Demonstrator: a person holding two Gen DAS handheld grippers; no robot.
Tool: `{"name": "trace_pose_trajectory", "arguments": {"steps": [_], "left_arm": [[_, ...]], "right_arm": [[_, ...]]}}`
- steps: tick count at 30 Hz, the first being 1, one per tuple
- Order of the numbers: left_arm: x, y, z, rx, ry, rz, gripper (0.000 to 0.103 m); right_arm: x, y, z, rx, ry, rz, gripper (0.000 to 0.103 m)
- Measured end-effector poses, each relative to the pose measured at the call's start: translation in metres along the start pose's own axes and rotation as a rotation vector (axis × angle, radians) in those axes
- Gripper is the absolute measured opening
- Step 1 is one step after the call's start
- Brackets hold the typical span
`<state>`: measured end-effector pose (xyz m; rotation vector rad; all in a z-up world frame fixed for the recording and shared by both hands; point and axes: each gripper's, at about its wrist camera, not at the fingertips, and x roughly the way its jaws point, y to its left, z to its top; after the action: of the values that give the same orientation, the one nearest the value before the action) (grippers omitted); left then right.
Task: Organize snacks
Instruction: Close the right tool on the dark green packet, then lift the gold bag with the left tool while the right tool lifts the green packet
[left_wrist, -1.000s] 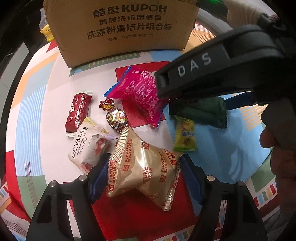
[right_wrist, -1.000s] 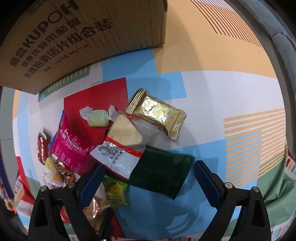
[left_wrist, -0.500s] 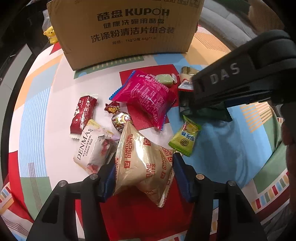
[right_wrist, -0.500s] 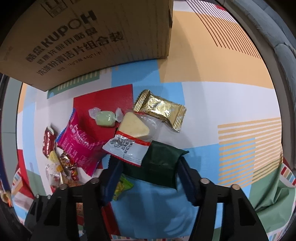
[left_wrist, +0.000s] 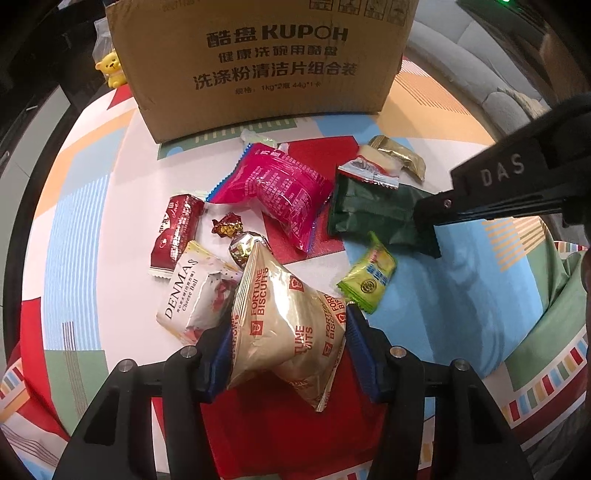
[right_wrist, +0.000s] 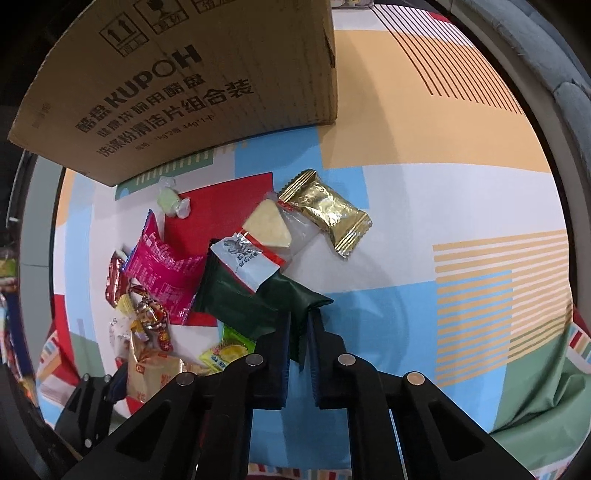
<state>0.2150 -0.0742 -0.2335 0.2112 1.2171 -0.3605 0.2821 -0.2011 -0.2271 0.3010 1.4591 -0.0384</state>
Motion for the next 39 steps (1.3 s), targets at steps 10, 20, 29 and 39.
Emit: {"name": "trace_pose_trajectory", "arguments": {"steps": [10, 20, 29, 39], "left_arm": [[-0.023, -0.005, 0.005, 0.007, -0.049, 0.023, 0.053], [-0.05, -0.014, 0.005, 0.013, -0.106, 0.052, 0.053], [-0.063, -0.013, 0.006, 0.004, -0.144, 0.073, 0.052], [-0.084, -0.011, 0.014, -0.019, -0.183, 0.077, 0.052]], "right_arm": [[-0.034, -0.007, -0.021, -0.004, -0.052, 0.01, 0.009], [-0.052, -0.031, -0.027, -0.022, -0.118, 0.03, 0.002], [-0.065, -0.03, -0.038, -0.034, -0.152, 0.044, 0.002], [-0.091, -0.025, -0.041, -0.053, -0.207, 0.058, 0.002]]}}
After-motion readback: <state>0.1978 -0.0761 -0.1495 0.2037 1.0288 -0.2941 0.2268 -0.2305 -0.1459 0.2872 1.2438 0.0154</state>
